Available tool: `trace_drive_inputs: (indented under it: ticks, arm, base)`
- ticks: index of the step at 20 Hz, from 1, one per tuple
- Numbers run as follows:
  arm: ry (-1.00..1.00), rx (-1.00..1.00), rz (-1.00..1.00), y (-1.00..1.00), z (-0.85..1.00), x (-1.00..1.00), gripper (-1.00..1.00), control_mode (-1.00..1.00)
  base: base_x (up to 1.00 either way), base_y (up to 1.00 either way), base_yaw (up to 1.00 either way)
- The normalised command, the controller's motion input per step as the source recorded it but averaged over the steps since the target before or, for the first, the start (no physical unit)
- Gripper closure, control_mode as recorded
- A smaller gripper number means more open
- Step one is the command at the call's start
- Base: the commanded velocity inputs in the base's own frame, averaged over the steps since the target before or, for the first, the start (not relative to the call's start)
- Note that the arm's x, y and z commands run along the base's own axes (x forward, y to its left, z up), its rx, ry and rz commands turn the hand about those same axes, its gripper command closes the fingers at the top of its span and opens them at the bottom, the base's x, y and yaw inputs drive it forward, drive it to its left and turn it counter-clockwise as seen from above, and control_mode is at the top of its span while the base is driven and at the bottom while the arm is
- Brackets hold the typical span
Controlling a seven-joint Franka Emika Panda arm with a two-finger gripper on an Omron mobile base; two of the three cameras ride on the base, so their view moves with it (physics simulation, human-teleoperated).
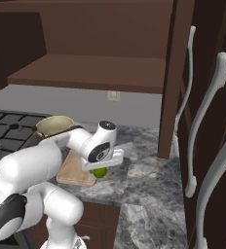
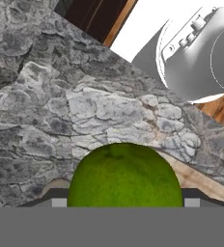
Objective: Open the cabinet. Place the bowl and condiment on the counter. Then place the lime and garlic on the cutting board.
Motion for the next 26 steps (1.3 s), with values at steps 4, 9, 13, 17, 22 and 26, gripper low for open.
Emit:
trace_drive_inputs:
  ticks: [4,9,13,17,22,26]
  arm:
    - [-0.07,-0.06,-0.09,0.38,0.14,0.03,1.00,-1.00]
    - [-0.08,-0.10,-0.10,0.36,0.14,0.07,1.00,-1.00]
    - [-0.02,-0.06,-0.11,0.33,0.10,0.17,1.00,-1.00]
    - [0.00,-0.03,-0.11,0.30,0.06,0.24,1.00,-1.00]
    - [0.00,0.00,-0.09,0.23,0.01,0.32,1.00,-1.00]
    - [0.00,0.00,-0.08,0.25,0.01,0.36,1.00,-1.00]
  base:
    - [0.00,0.00,0.00]
    - [0.00,0.00,0.00]
    - [0.00,0.00,0.00]
    - [0.00,0.00,0.00]
    - [0.00,0.00,0.00]
    - [0.00,0.00,0.00]
